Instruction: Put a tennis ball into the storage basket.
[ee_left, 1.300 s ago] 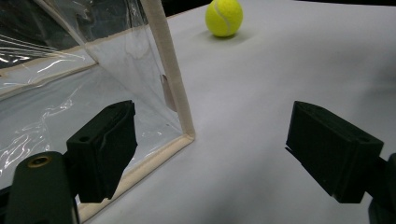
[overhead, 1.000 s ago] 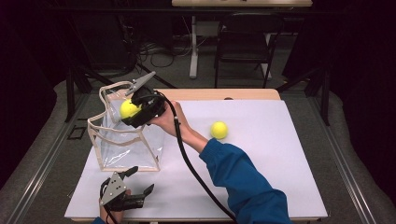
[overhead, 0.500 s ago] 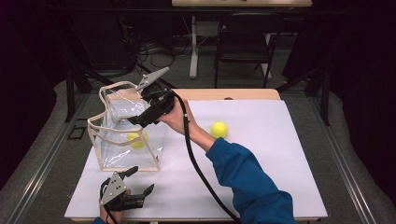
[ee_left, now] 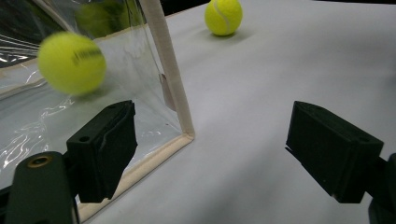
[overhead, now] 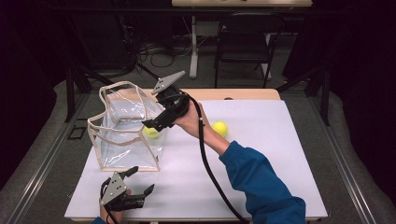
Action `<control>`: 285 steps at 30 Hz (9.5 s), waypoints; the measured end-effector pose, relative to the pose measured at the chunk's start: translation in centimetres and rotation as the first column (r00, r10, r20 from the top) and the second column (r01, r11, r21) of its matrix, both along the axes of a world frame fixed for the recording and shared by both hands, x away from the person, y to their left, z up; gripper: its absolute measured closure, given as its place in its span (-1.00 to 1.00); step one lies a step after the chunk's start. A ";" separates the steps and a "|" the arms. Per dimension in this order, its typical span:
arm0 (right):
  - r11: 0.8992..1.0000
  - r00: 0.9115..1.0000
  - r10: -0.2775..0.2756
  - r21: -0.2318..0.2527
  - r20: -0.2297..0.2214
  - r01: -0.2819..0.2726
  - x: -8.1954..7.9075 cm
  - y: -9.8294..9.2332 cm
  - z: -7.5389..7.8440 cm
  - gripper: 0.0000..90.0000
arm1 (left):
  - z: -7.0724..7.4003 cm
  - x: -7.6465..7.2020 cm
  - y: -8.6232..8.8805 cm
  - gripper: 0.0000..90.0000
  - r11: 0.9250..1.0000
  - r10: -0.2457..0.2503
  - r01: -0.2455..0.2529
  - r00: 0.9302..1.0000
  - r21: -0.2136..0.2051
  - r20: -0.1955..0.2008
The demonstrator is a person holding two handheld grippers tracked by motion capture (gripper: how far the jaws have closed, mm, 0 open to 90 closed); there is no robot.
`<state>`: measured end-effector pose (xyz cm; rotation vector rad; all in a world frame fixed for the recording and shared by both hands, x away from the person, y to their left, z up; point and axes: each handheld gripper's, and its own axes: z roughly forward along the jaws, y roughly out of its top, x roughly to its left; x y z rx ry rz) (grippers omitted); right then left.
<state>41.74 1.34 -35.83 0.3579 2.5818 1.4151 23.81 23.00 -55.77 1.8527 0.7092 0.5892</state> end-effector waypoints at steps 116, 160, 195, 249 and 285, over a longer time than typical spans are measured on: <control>0.901 0.915 -0.397 -0.221 -0.071 0.374 -6.3 -23.2 -16.3 -1.00 | 0.0 -0.3 -0.1 -0.64 1.000 -0.008 0.008 1.000 0.010 0.008; 0.885 0.909 -0.403 -0.296 -0.104 0.359 -0.6 -19.2 -13.5 -1.00 | -0.1 -0.1 -0.2 -0.64 1.000 -0.010 0.010 1.000 0.004 0.006; 0.870 0.894 -0.421 -0.348 -0.155 0.350 4.4 -17.3 -14.2 -1.00 | -0.1 -0.1 -0.2 -0.64 1.000 -0.014 0.014 1.000 0.010 0.005; 0.826 0.845 -0.504 -0.387 -0.181 0.410 6.9 -16.5 -17.5 -0.47 | -0.1 -0.1 -0.2 -0.64 1.000 -0.016 0.016 1.000 0.007 0.004; 0.862 0.879 -0.455 -0.316 -0.139 0.397 4.9 -17.1 -14.2 -0.43 | 0.0 -0.1 -0.2 -0.64 1.000 -0.014 0.014 1.000 0.010 0.007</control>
